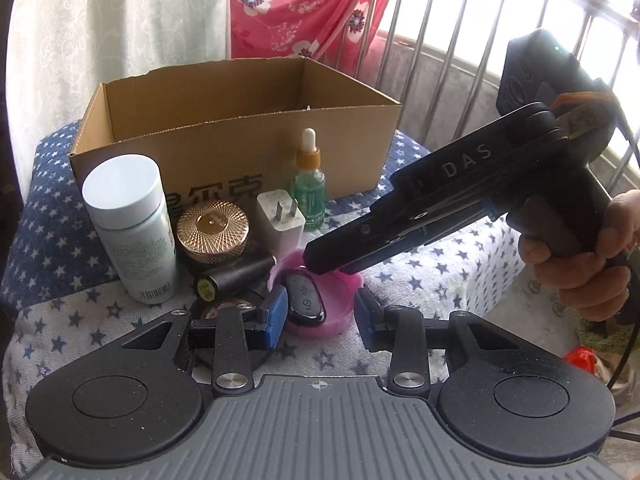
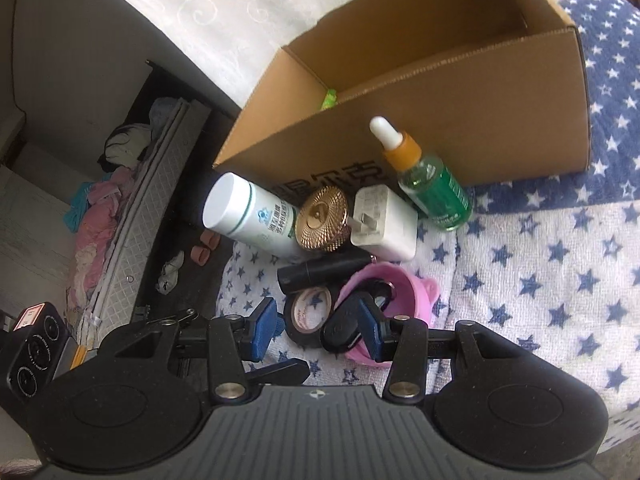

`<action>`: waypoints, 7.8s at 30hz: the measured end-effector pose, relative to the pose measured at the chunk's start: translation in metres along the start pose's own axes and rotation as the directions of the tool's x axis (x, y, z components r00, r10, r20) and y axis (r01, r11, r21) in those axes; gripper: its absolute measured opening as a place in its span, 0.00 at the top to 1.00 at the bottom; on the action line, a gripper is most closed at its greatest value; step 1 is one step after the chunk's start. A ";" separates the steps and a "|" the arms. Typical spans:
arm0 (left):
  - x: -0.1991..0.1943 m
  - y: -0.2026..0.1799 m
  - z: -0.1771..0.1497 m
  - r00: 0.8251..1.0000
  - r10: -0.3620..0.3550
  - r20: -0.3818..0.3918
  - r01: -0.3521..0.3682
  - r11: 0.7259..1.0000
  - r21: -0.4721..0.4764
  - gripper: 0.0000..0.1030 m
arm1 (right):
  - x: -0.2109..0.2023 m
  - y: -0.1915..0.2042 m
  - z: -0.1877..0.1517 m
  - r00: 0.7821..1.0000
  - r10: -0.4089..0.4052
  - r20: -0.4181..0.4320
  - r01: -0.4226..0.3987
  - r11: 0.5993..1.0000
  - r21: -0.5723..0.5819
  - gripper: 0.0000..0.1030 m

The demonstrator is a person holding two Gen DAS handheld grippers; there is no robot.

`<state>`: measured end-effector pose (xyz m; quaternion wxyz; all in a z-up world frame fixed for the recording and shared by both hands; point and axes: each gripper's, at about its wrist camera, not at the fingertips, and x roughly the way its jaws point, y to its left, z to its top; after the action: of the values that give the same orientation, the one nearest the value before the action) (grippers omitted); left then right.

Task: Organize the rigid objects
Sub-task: 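Return the right gripper to the pink lid and grasp the black key fob, then carry the key fob into the box and open the right gripper, then move the right gripper back and grasp the black cylinder beside the tape, then lift the black cylinder into the box and open the right gripper, then return the right gripper and grasp the rim of the pink lid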

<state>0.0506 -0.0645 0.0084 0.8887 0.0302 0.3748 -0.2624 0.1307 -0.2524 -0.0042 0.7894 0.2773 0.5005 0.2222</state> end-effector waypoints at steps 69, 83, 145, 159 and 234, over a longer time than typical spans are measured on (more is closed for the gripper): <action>0.108 0.155 0.178 0.972 0.197 -0.131 -0.212 0.970 -0.117 0.72 | 0.126 0.012 0.240 0.994 -0.058 -0.091 0.061 0.998 0.030 0.68; 0.066 0.151 0.180 0.972 0.235 -0.020 -0.236 0.965 -0.117 0.68 | 0.086 0.025 0.236 0.996 -0.078 -0.032 0.078 0.997 0.005 0.67; -0.008 0.019 -0.030 0.976 0.136 0.171 -0.118 0.987 -0.110 0.80 | 0.033 -0.019 -0.015 0.980 0.196 0.028 -0.197 0.947 0.253 0.67; -0.013 0.026 -0.062 0.991 0.055 0.118 -0.034 0.984 -0.175 0.79 | 0.064 -0.014 -0.031 0.988 0.139 -0.073 -0.112 0.952 0.286 0.66; -0.009 0.108 0.112 0.997 0.028 0.073 -0.018 0.990 -0.140 0.70 | 0.089 0.018 0.232 0.987 -0.036 -0.154 0.040 0.999 0.018 0.45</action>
<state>0.1710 0.0047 0.0791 0.9050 -0.0374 0.3582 -0.2264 0.3769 -0.2325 0.0282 0.7497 0.2579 0.5674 0.2226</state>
